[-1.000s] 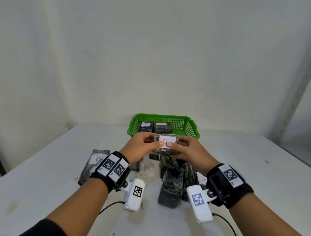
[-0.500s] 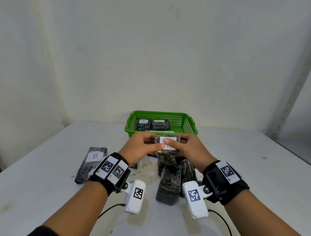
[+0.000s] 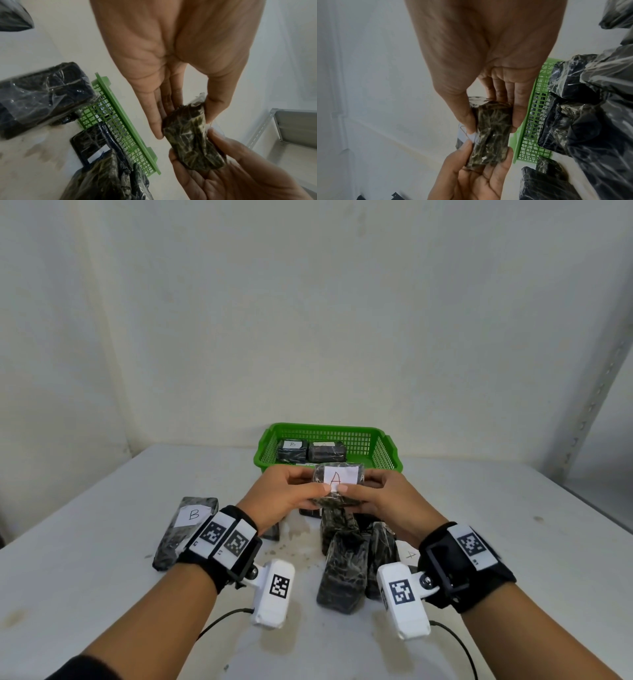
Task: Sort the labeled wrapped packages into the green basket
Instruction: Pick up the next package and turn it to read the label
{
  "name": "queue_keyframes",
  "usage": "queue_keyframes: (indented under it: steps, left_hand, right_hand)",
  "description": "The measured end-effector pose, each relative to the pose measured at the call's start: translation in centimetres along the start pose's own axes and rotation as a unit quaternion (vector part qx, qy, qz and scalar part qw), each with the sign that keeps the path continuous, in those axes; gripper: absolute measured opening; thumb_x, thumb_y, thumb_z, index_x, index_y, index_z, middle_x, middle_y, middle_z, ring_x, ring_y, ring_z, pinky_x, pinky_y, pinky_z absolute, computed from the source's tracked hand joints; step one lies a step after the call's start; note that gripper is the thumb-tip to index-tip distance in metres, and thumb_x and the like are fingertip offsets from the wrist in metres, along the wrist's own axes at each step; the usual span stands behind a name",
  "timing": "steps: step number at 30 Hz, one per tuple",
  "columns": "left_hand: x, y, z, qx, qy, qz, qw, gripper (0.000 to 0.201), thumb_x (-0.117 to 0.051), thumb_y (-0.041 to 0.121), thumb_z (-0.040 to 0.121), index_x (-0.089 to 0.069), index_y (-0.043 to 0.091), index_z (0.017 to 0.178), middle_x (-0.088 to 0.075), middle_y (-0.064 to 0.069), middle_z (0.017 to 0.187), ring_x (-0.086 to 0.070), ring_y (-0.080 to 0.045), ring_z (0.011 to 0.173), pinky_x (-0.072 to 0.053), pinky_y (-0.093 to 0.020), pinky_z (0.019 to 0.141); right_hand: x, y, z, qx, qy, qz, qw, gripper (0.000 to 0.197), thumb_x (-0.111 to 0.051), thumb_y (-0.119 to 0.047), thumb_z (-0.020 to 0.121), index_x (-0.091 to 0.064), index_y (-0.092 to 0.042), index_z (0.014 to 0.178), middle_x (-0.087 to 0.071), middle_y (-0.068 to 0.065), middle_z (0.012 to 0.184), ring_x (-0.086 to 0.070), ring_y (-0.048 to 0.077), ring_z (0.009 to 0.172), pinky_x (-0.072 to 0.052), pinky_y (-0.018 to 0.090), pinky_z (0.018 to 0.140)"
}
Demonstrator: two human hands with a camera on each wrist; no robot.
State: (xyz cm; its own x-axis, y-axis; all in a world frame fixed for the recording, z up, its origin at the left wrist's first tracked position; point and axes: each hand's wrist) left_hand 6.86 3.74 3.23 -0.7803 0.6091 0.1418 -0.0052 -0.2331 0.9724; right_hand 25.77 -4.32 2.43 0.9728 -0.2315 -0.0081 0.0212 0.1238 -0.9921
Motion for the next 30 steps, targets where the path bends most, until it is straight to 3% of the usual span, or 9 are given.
queue_keyframes:
  steps: [4,8,12,15,18,22,25,28,30]
  left_hand:
    - [-0.2,0.4,-0.2,-0.028,-0.008,0.052,0.998,0.028,-0.075,0.009,0.084,-0.073,0.01,0.112,-0.077,-0.003,0.102,-0.073,-0.019,0.096,-0.059,-0.028,0.084]
    - [-0.5,0.5,-0.3,-0.052,-0.019,0.061,0.997,0.028,-0.073,0.006,0.085,-0.073,0.01,0.113,-0.077,-0.002,0.103,-0.073,-0.016,0.097,-0.058,-0.024,0.086]
    - [-0.5,0.5,-0.1,-0.051,-0.007,0.057,0.997,0.029,-0.076,0.007,0.083,-0.073,0.009,0.112,-0.077,-0.003,0.103,-0.073,-0.019,0.097,-0.058,-0.029,0.088]
    - [0.0,0.4,0.0,-0.046,0.02,0.054,0.997,0.033,-0.079,0.006,0.079,-0.072,0.007,0.111,-0.076,-0.004,0.104,-0.073,-0.019,0.098,-0.057,-0.033,0.092]
    - [-0.1,0.0,-0.1,-0.024,0.011,0.028,0.999,0.038,-0.078,0.001,0.079,-0.07,0.008,0.115,-0.076,-0.007,0.106,-0.072,-0.024,0.101,-0.058,-0.038,0.091]
    - [-0.2,0.0,-0.1,-0.038,-0.002,0.057,0.998,0.035,-0.077,0.009,0.082,-0.07,0.011,0.116,-0.076,-0.002,0.106,-0.073,-0.019,0.099,-0.058,-0.04,0.092]
    - [0.1,0.3,0.0,-0.052,0.003,0.085,0.995,0.039,-0.081,0.008,0.077,-0.072,0.013,0.115,-0.076,0.0,0.105,-0.073,-0.014,0.099,-0.056,-0.039,0.096]
    - [0.1,0.4,-0.3,-0.063,-0.005,0.098,0.993,0.045,-0.084,0.009,0.074,-0.072,0.018,0.116,-0.076,0.005,0.107,-0.071,-0.009,0.102,-0.054,-0.036,0.098]
    - [0.1,0.4,-0.4,-0.071,-0.005,0.098,0.993,0.046,-0.085,0.013,0.073,-0.071,0.021,0.117,-0.075,0.007,0.109,-0.07,-0.007,0.104,-0.053,-0.036,0.099]
  right_hand:
    - [-0.4,-0.1,-0.1,0.006,-0.01,-0.02,1.0,0.041,-0.087,-0.024,0.08,-0.076,-0.009,0.117,-0.08,0.008,0.11,-0.077,0.027,0.106,-0.062,0.039,0.093]
    - [-0.5,-0.3,-0.5,0.055,0.025,-0.048,0.997,0.032,-0.087,-0.022,0.083,-0.079,-0.01,0.112,-0.082,0.003,0.102,-0.079,0.018,0.096,-0.061,0.026,0.082]
    - [-0.1,-0.6,-0.4,0.05,0.015,-0.064,0.997,0.035,-0.087,-0.022,0.082,-0.077,-0.01,0.113,-0.082,0.003,0.105,-0.078,0.018,0.099,-0.061,0.029,0.088]
    - [0.4,-0.7,-0.6,0.022,-0.01,-0.031,0.999,0.034,-0.083,-0.011,0.086,-0.072,-0.005,0.117,-0.08,0.009,0.113,-0.077,0.023,0.105,-0.062,0.032,0.091]
    - [0.9,-0.5,-0.7,0.044,-0.006,-0.07,0.997,0.032,-0.083,-0.01,0.085,-0.073,-0.005,0.115,-0.08,0.008,0.11,-0.076,0.023,0.106,-0.061,0.035,0.094]
    - [1.1,-0.4,-0.7,0.06,0.002,-0.089,0.994,0.036,-0.086,-0.013,0.083,-0.072,-0.008,0.115,-0.08,0.005,0.111,-0.076,0.019,0.106,-0.059,0.041,0.1]
    - [1.0,-0.5,-0.8,0.07,0.007,-0.102,0.992,0.039,-0.088,-0.025,0.083,-0.073,-0.011,0.117,-0.08,0.004,0.112,-0.075,0.02,0.106,-0.057,0.045,0.103]
    - [1.0,-0.6,-0.8,0.085,0.022,-0.134,0.987,0.054,-0.09,-0.047,0.072,-0.074,-0.017,0.114,-0.079,0.001,0.112,-0.074,0.02,0.108,-0.055,0.049,0.105]
    - [1.0,-0.6,-0.7,0.089,0.025,-0.141,0.986,0.059,-0.091,-0.05,0.069,-0.073,-0.018,0.115,-0.079,0.0,0.113,-0.074,0.02,0.109,-0.056,0.048,0.104]
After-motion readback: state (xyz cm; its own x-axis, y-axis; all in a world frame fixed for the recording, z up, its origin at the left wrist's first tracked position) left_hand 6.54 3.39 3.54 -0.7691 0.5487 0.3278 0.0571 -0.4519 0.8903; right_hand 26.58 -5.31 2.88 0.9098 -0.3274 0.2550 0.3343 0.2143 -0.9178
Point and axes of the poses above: each hand's wrist, its own z-axis towards the middle knuckle, its own x-axis out of the back of the hand, y = z × x
